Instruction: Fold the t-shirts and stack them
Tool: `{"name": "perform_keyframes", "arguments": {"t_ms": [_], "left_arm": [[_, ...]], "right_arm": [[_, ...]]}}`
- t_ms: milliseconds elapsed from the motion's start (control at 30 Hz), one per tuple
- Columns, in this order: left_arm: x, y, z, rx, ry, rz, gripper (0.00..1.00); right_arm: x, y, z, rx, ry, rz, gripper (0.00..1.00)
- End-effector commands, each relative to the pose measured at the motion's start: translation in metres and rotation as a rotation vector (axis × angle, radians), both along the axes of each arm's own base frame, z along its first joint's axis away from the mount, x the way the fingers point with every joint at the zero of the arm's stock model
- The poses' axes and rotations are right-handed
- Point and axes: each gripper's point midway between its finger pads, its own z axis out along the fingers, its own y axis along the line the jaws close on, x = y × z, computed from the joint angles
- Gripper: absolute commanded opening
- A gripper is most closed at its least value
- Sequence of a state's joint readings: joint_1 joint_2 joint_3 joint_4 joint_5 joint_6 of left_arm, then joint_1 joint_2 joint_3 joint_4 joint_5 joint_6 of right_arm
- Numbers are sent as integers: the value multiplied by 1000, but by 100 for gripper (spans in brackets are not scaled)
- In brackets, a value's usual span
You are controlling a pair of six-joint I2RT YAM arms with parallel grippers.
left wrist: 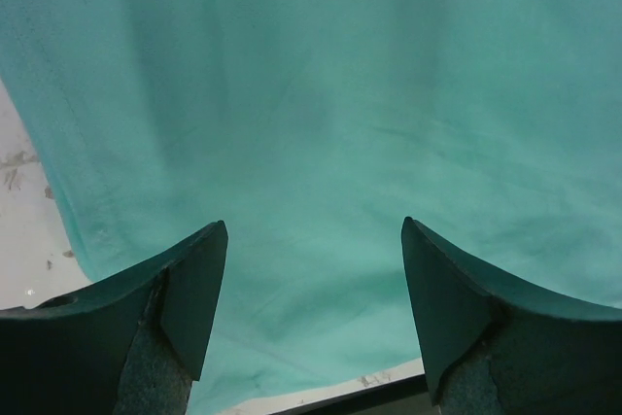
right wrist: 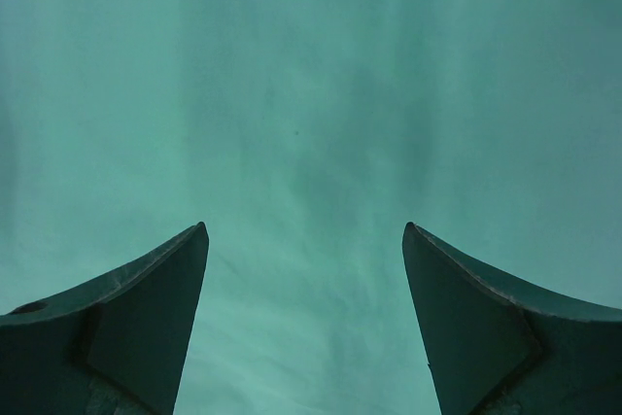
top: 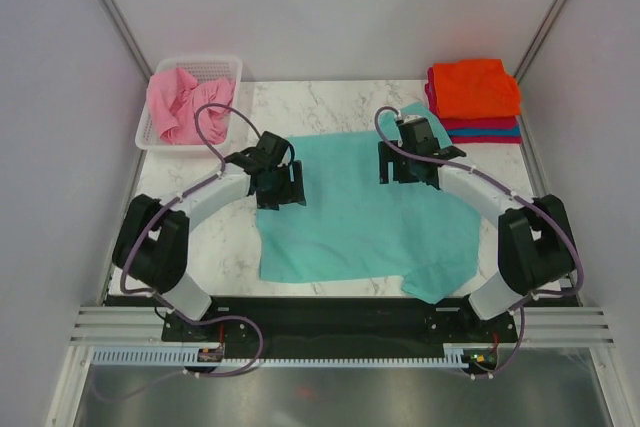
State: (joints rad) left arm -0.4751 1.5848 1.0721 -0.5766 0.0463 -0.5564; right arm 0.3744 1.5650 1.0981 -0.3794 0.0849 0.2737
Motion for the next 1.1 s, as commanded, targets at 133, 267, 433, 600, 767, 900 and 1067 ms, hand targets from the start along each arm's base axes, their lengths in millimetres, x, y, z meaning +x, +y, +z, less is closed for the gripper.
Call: {"name": "perform_keyframes", "arguments": {"t_ms": [133,267,433,600,767,900,1067], "left_arm": [[34,5,-27,73,11,69,79],[51,40,-52,165,80,127,78],[73,72,-66,207,141,167,77],[115,105,-62,189,164,215,77],[136,112,-58,205,151,209,77],[152,105,-27,162,76,178,77],[154,96,54,115,-101,159,78]], "right_arm": [[5,35,-36,9,52,32,89],[13,53,-62,22,104,50,89],[27,84,-90,62,167,82,89],[58,121,-88,124,156,114,89],[95,129,-92,101,141,97,90],[112,131,-88,94,132,89,90],[113,130,-48,105,72,102,90]]}}
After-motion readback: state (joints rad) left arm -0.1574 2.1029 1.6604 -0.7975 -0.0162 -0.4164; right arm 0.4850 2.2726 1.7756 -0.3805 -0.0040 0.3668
